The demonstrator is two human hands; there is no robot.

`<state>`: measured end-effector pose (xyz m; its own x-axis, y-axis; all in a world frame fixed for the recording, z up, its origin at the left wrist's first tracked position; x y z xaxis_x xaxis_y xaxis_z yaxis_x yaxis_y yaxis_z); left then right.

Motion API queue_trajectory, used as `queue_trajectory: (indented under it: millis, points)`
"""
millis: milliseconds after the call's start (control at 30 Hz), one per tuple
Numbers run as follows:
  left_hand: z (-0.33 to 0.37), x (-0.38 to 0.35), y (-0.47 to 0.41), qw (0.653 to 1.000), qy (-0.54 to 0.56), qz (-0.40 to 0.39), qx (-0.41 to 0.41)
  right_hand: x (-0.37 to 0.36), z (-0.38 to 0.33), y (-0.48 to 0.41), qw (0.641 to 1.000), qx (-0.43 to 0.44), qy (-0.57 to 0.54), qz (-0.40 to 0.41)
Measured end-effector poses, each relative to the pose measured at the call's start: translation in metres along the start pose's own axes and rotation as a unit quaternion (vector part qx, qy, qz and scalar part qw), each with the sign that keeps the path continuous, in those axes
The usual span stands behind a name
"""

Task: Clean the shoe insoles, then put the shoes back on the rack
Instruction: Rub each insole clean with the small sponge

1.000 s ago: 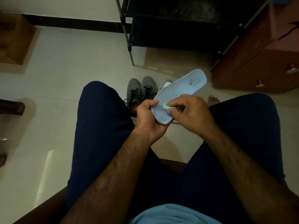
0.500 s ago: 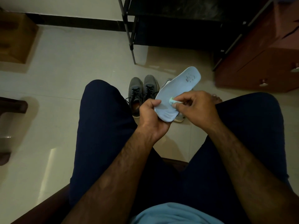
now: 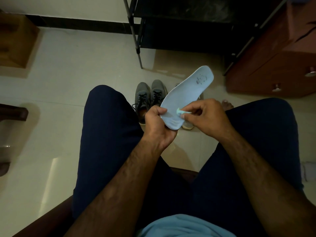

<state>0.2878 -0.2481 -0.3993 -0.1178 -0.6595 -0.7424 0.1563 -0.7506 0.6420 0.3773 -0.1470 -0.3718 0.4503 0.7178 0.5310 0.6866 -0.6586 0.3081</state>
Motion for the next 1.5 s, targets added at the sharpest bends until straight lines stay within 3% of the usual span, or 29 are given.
queue_trajectory:
  millis: [100,233,367,500,667,800,933,1067,1233,1367,1500]
  points:
    - [0.001,-0.001,0.002,1.0,0.004,0.005,-0.007,0.002,0.003,-0.002,1.0,-0.01,0.002,0.028]
    - [0.0,-0.001,0.004,1.0,0.002,0.005,-0.002,-0.01,-0.005,0.005,0.999,0.009,-0.028,-0.042]
    - [0.003,-0.001,0.001,1.0,0.009,0.007,-0.013,0.004,0.005,-0.002,0.999,-0.017,-0.028,0.029]
    - [0.003,-0.002,0.003,1.0,0.025,-0.001,-0.008,-0.014,-0.006,0.007,0.997,-0.002,-0.055,-0.059]
    - [0.004,-0.003,0.001,0.999,0.026,-0.004,-0.021,0.001,0.005,-0.001,0.998,-0.026,-0.038,0.033]
    - [0.003,0.0,-0.001,0.999,0.041,-0.016,-0.007,-0.015,-0.005,0.005,0.997,-0.013,-0.057,-0.05]
    - [0.004,0.0,-0.002,0.999,0.03,-0.001,-0.022,0.0,0.006,-0.002,0.997,-0.033,-0.054,0.036]
    - [0.002,0.001,-0.002,0.999,0.043,-0.014,-0.01,-0.017,-0.008,0.004,0.996,-0.009,-0.072,-0.061]
    - [0.004,0.0,-0.002,0.999,0.028,-0.005,-0.026,-0.003,0.001,-0.002,0.997,-0.03,-0.073,0.024]
    - [0.003,0.0,0.0,0.999,0.03,-0.013,-0.018,-0.019,-0.012,0.006,0.993,-0.002,-0.092,-0.068]
    - [0.002,-0.001,-0.002,0.999,0.031,-0.011,-0.016,-0.003,-0.002,0.0,0.997,-0.023,-0.076,0.018]
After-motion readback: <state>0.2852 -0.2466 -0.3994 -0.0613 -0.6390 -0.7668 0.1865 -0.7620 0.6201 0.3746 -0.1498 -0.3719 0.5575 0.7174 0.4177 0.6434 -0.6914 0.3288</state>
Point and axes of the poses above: each hand's wrist, its own y-axis away from the middle knuckle, its own x-axis out of the back of the hand, z = x × y, the point moved 8 cm from there along -y, towards the middle knuckle, and after that the axes turned 7 degrees about -z, right-handed, at the moved point
